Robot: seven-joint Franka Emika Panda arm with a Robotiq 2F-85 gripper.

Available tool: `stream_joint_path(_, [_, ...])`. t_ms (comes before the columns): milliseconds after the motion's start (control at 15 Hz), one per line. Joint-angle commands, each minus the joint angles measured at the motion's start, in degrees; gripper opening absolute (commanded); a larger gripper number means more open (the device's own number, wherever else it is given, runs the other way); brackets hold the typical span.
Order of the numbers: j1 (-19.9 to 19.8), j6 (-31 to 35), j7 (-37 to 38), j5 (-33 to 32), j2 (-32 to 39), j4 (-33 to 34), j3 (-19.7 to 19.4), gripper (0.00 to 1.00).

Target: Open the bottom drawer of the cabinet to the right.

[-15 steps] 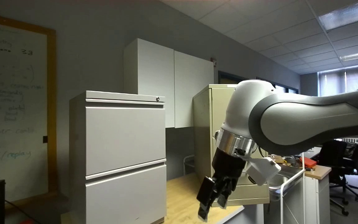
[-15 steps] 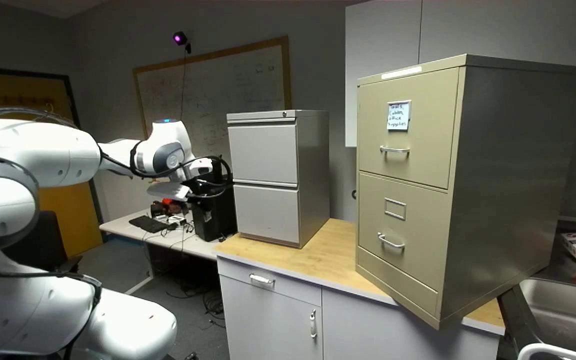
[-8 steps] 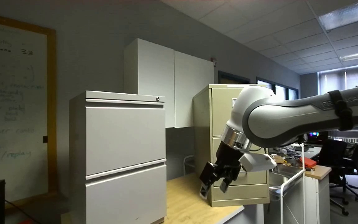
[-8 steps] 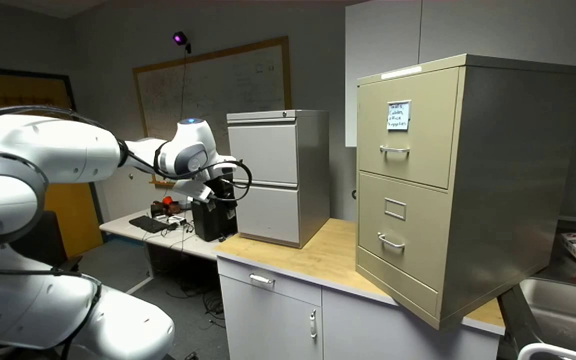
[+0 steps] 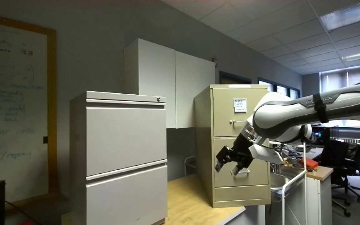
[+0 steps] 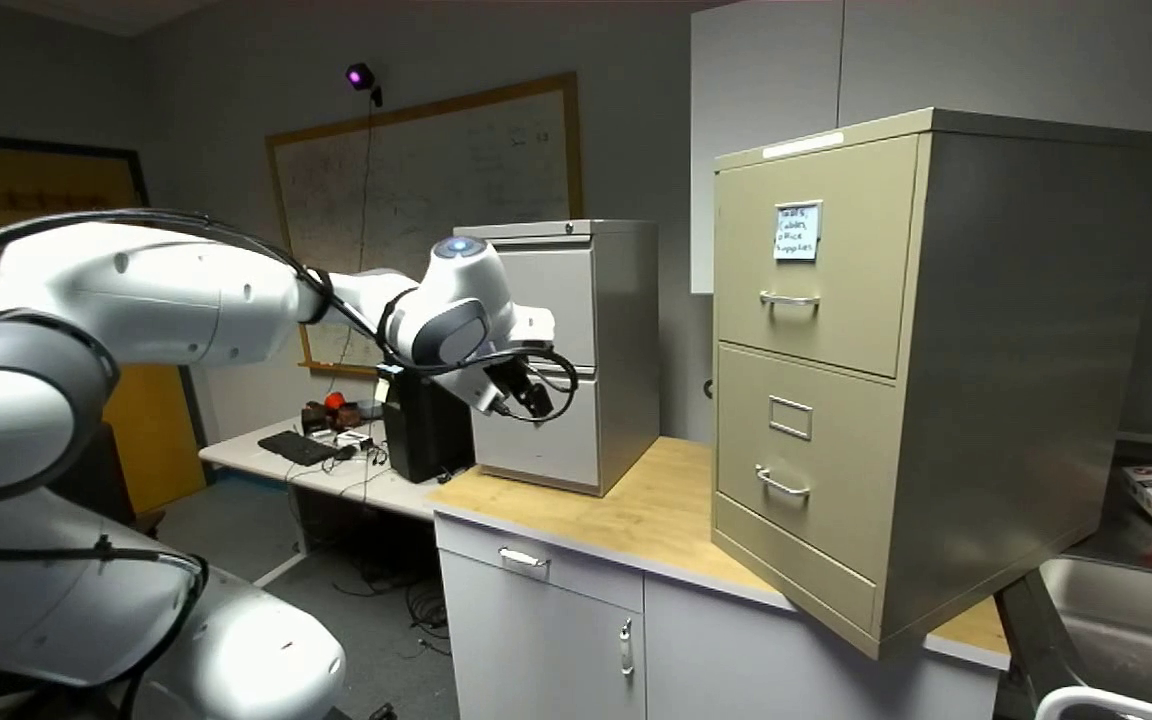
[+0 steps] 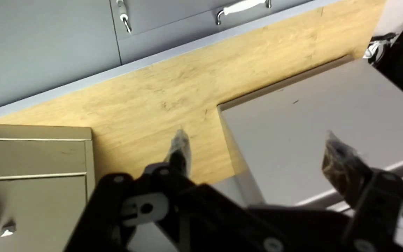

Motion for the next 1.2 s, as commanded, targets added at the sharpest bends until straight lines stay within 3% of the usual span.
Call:
stream_joint_path(0, [0.1,5.6,-5.5,6.2,3.9,1.7,-7.6,1.0])
stream_joint_path(333, [3.1,11.0,-14.2,21.0,9.5,2.6,-19.6,1.0])
stream_joint_path(600, [4.5,13.7,-22.5,39.2,14.2,3.9,-25.5,1.0])
stream_joint_path(667, [7.7,15.4,-23.8,43.0,14.5,4.0,-28.9,1.0])
stream_joint_path(867, [12.4,18.0,-31.1,58.3,17.3,6.1,-33.7,1.0])
stream_joint_path(1133, [16.9,14.6,-42.3,76.8,24.0,10.1,-40.3,1.0])
